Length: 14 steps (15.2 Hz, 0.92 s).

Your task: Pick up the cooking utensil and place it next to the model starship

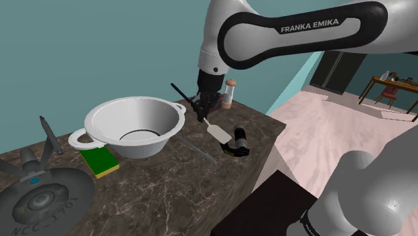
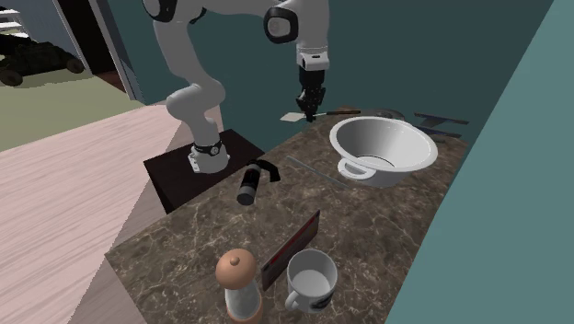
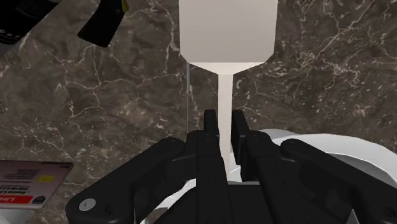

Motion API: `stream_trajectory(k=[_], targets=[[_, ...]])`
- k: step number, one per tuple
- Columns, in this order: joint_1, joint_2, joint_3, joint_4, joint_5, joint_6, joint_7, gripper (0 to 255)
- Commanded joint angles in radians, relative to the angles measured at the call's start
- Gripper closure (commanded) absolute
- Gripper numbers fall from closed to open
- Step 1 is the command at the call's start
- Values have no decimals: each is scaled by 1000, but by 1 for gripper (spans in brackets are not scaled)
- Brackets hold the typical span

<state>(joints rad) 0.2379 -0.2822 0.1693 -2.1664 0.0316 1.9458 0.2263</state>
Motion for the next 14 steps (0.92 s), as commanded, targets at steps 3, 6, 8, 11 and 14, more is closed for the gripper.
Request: stream_trajectory(k=[3,6,8,11,14], targets=[[36,30,65,37,6,-6,100,255],[63,61,114,71,5,-9,177,255],[81,86,146,99,1,-12,230,255],[108,133,194,149,-11,-19,310,255],[136,189,239,211,-32,-28,392,255]])
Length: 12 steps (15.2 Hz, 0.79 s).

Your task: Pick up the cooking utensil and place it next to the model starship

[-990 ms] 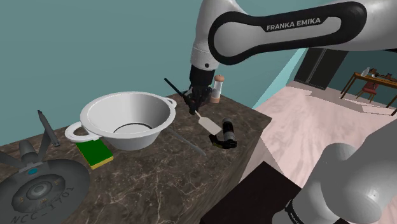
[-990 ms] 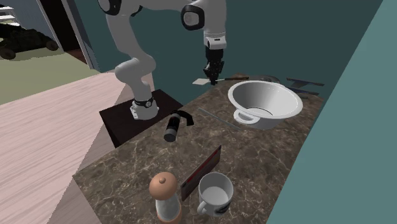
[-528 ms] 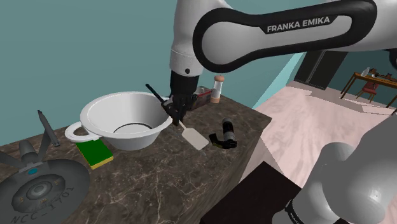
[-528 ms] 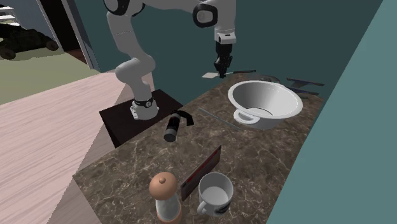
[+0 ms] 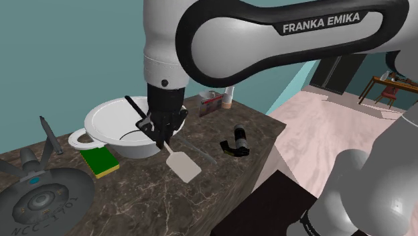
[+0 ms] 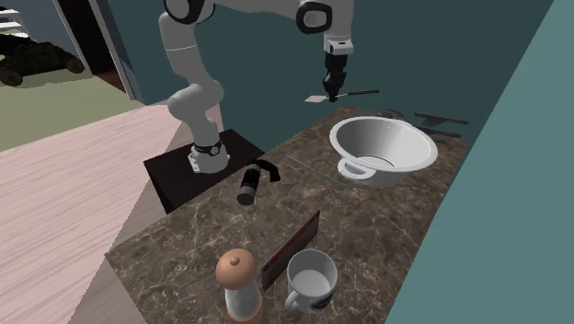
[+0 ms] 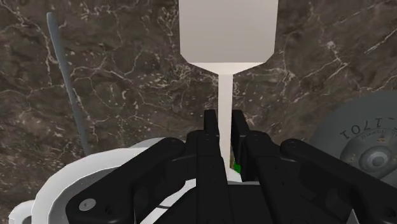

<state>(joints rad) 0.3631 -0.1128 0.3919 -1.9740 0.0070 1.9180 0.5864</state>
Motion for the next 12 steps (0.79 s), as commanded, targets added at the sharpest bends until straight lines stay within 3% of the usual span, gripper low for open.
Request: stream_trajectory(k=[1,7,12], targets=[[20,41,32,41,-16,-4,60,255],[94,192,108,207,-94,-42,229,255],[184,349,148,389,-182,-99,364,255]])
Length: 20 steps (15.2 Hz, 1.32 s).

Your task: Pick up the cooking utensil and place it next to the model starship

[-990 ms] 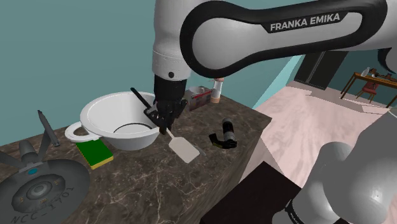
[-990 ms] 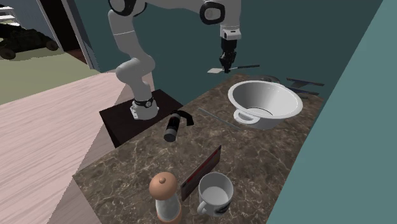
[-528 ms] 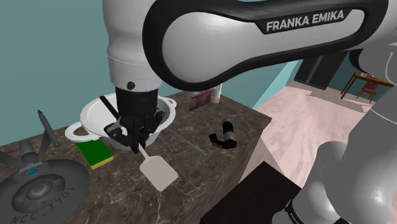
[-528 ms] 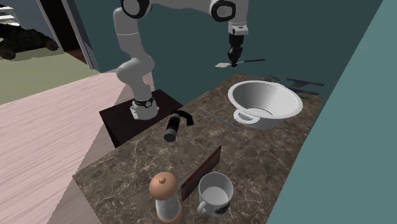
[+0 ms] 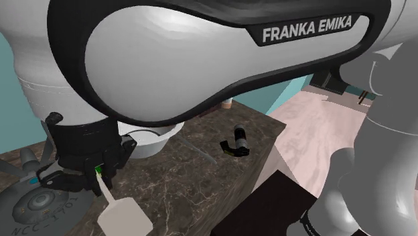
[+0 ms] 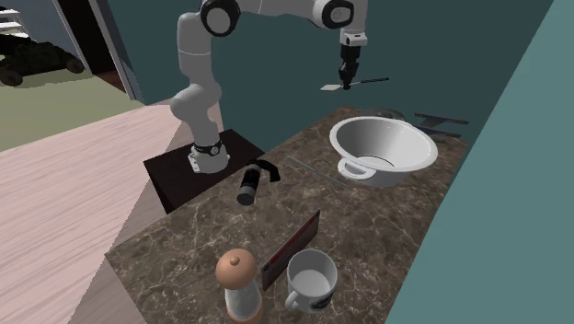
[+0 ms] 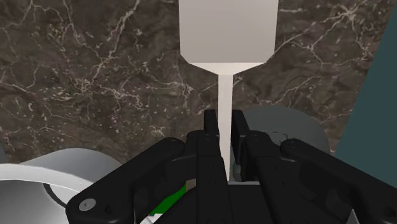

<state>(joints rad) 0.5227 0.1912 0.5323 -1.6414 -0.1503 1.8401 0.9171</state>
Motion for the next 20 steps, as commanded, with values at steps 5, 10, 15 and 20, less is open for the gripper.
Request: stream_trajectory(k=[5,10,15,20], targets=[[86,137,15,147,-76,-36,98,255],[81,141,12,85,-81,29,105,255],[78,151,7,31,-89,91,114,255],[78,167,2,-16,-102,151,125,255]])
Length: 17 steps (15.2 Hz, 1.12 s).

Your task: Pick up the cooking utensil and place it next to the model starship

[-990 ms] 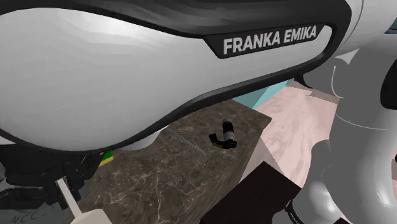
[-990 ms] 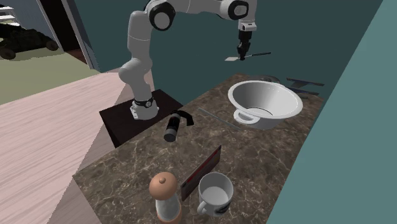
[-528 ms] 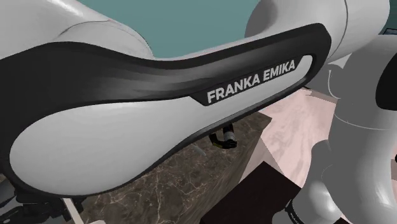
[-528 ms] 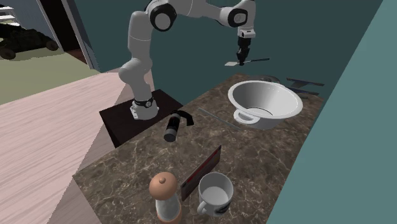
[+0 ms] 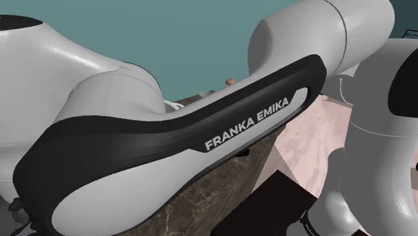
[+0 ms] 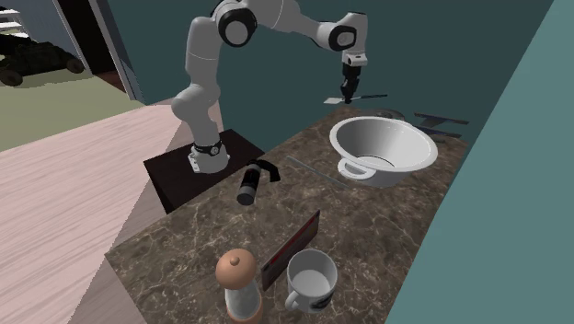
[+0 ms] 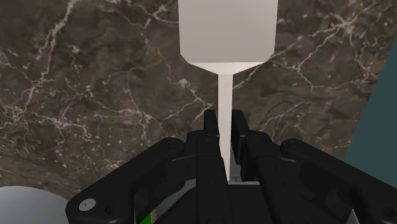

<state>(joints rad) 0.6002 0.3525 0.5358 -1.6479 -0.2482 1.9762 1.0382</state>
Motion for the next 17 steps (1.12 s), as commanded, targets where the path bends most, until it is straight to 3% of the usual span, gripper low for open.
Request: stream_trajectory(k=[1,17], targets=[[1,9,-3,-18,-7,27,6,255],[15,92,-31,-118,-67,196,51,255]])
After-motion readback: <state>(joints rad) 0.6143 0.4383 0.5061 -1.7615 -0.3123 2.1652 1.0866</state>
